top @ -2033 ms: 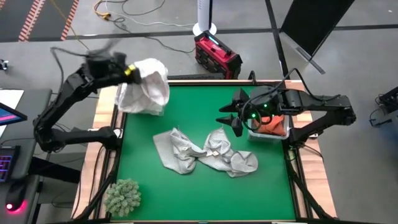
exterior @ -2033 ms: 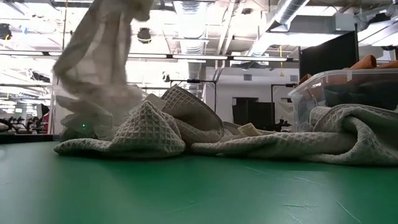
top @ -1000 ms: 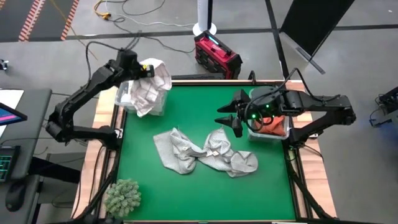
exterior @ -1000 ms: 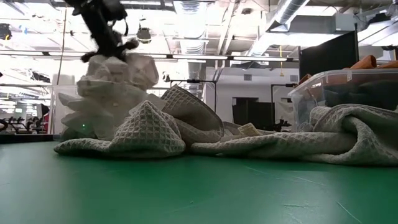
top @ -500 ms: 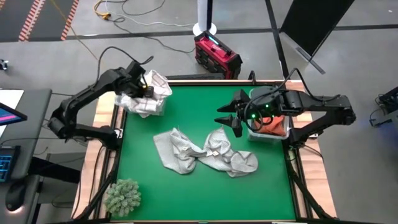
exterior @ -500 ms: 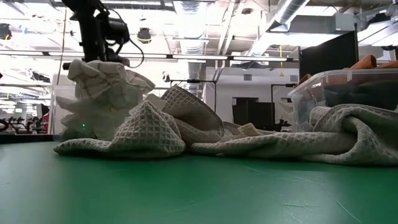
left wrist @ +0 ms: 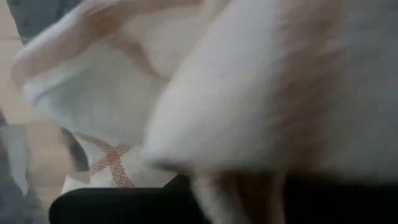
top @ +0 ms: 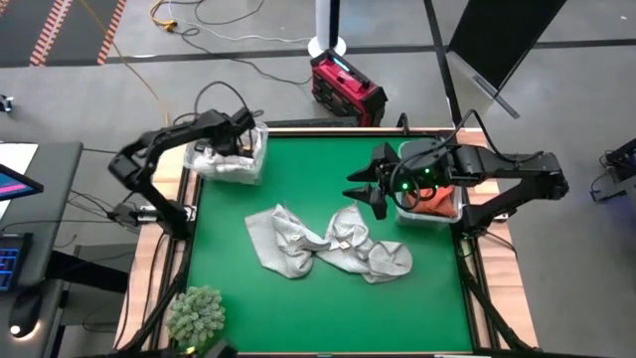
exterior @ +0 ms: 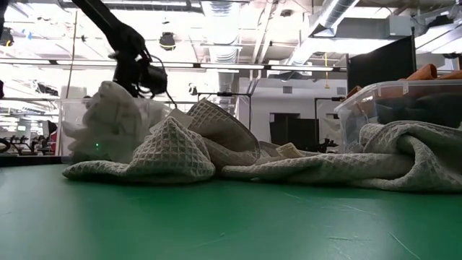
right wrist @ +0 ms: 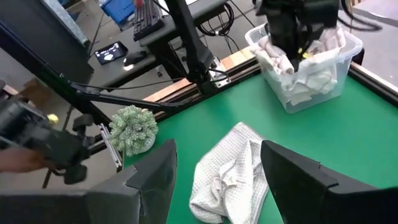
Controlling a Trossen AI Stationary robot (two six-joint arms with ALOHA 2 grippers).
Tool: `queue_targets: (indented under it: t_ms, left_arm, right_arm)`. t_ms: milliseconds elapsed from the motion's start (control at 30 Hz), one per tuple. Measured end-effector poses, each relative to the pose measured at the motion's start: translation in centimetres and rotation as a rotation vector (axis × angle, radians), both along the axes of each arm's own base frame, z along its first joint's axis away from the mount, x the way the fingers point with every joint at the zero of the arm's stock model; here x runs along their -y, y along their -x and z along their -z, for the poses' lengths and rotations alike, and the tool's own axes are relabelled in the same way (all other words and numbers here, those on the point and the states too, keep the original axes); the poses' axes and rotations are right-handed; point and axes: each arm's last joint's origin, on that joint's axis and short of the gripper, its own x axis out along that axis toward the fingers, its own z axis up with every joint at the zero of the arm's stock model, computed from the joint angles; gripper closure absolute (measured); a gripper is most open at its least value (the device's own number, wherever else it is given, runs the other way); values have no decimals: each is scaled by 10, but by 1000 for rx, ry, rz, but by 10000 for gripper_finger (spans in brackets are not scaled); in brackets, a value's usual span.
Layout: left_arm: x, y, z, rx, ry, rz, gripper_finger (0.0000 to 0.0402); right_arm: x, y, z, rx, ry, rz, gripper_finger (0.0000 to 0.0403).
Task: Sort towels by color in basket
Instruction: Put the white patterned towel into the left transparent bin
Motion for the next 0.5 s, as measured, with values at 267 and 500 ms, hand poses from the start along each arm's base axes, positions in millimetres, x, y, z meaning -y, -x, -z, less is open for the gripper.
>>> queue_targets:
  t_ms: [267, 500]
  left_arm:
    - [-2, -16, 35, -162, 101, 131, 384]
    - [3, -18, 19, -133, 91, 231, 316]
  right_arm:
    - [0, 0, 0, 2, -20, 17, 143]
    - [0, 0, 0, 2, -30, 22, 143]
